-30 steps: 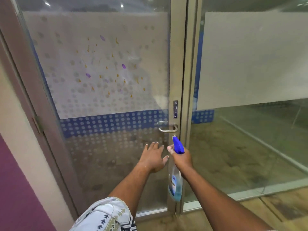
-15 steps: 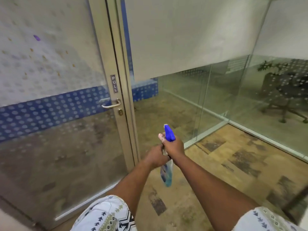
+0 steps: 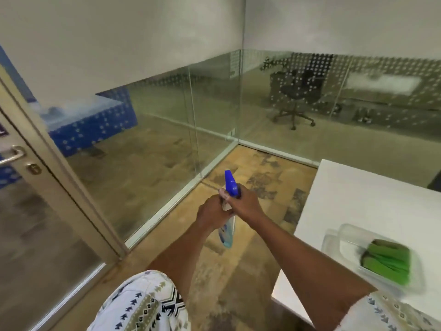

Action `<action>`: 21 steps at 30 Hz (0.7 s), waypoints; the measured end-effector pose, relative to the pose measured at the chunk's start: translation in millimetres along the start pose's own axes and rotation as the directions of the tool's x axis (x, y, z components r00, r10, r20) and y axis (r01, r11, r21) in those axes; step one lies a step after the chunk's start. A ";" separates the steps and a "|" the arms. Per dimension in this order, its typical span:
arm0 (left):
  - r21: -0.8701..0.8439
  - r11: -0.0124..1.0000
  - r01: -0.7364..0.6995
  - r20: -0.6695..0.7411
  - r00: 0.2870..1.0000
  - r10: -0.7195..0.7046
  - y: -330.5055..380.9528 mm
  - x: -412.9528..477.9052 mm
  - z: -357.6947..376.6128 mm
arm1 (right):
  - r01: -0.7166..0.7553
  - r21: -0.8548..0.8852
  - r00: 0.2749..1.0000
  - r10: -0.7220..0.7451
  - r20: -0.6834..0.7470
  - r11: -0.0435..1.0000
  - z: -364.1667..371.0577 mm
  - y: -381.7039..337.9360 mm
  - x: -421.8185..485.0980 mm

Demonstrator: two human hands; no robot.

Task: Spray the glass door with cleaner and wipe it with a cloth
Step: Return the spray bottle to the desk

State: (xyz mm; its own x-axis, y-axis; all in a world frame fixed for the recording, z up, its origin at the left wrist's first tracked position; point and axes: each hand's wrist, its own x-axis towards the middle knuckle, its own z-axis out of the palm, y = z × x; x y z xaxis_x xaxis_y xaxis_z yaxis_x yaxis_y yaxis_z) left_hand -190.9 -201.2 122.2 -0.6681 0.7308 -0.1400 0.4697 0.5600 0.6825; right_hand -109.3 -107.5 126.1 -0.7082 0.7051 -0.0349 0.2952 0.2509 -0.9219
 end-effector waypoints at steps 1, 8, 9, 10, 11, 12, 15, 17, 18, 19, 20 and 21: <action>-0.007 1.000 -0.015 0.014 1.000 0.015 12.0 3.7 14.6 | 0.001 -0.032 1.000 -0.001 0.007 0.999 -21.5 14.2 -0.9; -0.053 0.988 -0.147 0.144 0.978 0.153 104.9 37.9 136.9 | -0.208 -0.091 0.973 0.197 -0.123 0.974 -172.5 134.2 -15.5; -0.056 0.985 -0.162 0.155 0.973 0.169 114.2 41.5 151.0 | -0.233 -0.098 0.964 0.216 -0.158 0.968 -187.7 148.0 -19.3; -0.058 0.983 -0.172 0.167 0.969 0.179 123.1 44.8 165.0 | -0.256 -0.114 0.954 0.231 -0.192 0.960 -202.2 161.4 -23.4; -0.055 0.982 -0.180 0.182 0.965 0.187 131.0 47.6 178.5 | -0.278 -0.132 0.944 0.245 -0.223 0.952 -215.4 173.6 -27.3; -0.060 0.979 -0.195 0.191 0.960 0.203 137.5 50.7 192.0 | -0.302 -0.143 0.933 0.262 -0.248 0.942 -227.6 184.5 -31.7; -0.069 0.969 -0.239 0.198 0.948 0.248 154.7 58.6 226.6 | -0.371 -0.149 0.899 0.315 -0.302 0.916 -258.5 218.2 -44.1; -0.064 0.967 -0.246 0.226 0.940 0.254 162.3 64.8 247.0 | -0.413 -0.144 0.878 0.350 -0.328 0.899 -274.1 237.8 -51.7; -0.065 0.967 -0.247 0.238 0.937 0.256 165.0 68.1 255.8 | -0.429 -0.142 0.867 0.362 -0.342 0.892 -280.2 246.6 -55.2; -0.069 0.966 -0.248 0.244 0.935 0.258 167.4 71.0 263.4 | -0.444 -0.143 0.857 0.372 -0.356 0.885 -285.7 254.9 -58.3; -0.070 0.965 -0.251 0.245 0.934 0.261 169.4 73.7 270.1 | -0.459 -0.145 0.847 0.382 -0.370 0.876 -290.5 262.0 -61.3; -0.064 0.965 -0.254 0.250 0.932 0.262 171.3 76.2 275.5 | -0.477 -0.146 0.835 0.394 -0.385 0.867 -294.5 268.6 -63.7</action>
State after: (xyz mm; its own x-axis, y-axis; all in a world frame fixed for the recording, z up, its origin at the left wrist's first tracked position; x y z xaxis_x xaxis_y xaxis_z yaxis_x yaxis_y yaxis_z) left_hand -2.3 58.0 30.8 -0.3549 0.9257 -0.1310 0.5860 0.3294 0.7403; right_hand 203.9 110.3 -5.7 -0.2281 0.9426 -0.2440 0.6872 -0.0217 -0.7262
